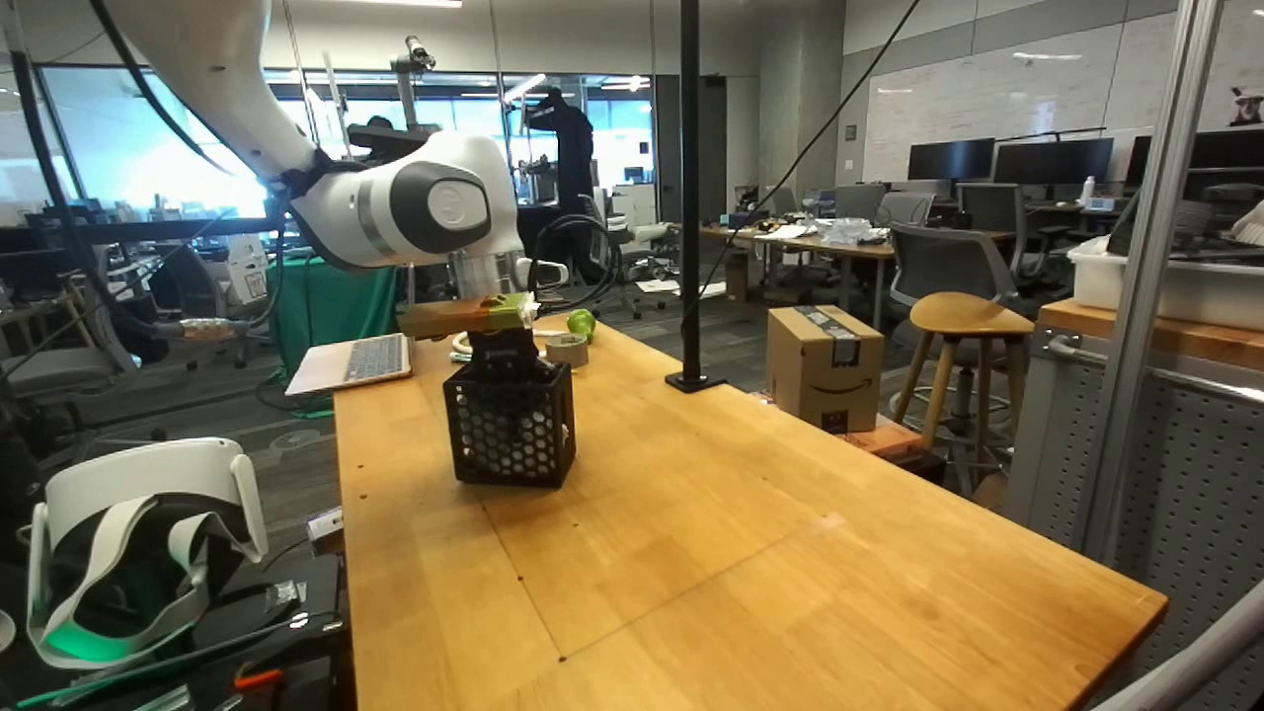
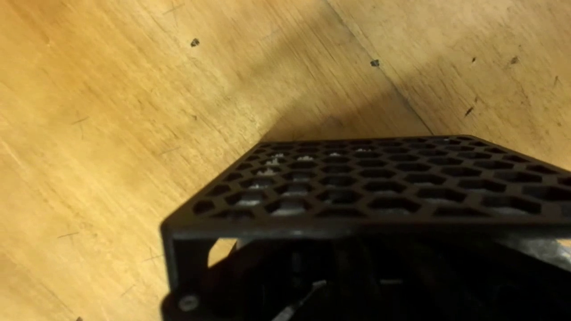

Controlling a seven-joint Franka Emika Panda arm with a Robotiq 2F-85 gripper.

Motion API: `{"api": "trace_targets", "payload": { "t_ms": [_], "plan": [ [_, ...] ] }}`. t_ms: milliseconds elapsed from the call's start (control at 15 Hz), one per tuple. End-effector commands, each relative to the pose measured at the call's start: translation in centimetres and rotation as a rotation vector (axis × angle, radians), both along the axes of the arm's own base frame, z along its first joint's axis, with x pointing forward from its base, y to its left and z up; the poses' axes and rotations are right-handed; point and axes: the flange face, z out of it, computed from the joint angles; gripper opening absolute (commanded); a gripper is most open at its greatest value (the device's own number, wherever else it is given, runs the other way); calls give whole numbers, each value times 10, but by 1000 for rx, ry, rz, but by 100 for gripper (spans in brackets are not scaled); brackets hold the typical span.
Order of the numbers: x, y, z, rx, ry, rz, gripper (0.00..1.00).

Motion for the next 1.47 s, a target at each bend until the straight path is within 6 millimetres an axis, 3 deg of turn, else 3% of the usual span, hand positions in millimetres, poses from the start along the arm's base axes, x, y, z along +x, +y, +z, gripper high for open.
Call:
{"api": "trace_targets", "payload": {
  "t_ms": [0,667,1133,1400],
  "plan": [
    [12,-12,-26,17,69,-30,5],
    [12,-32,47,64,-84,-51,5],
    [15,-53,120,116,-217,-76,5],
    [12,-64,142,146,-263,-87,5]
  ]
}}
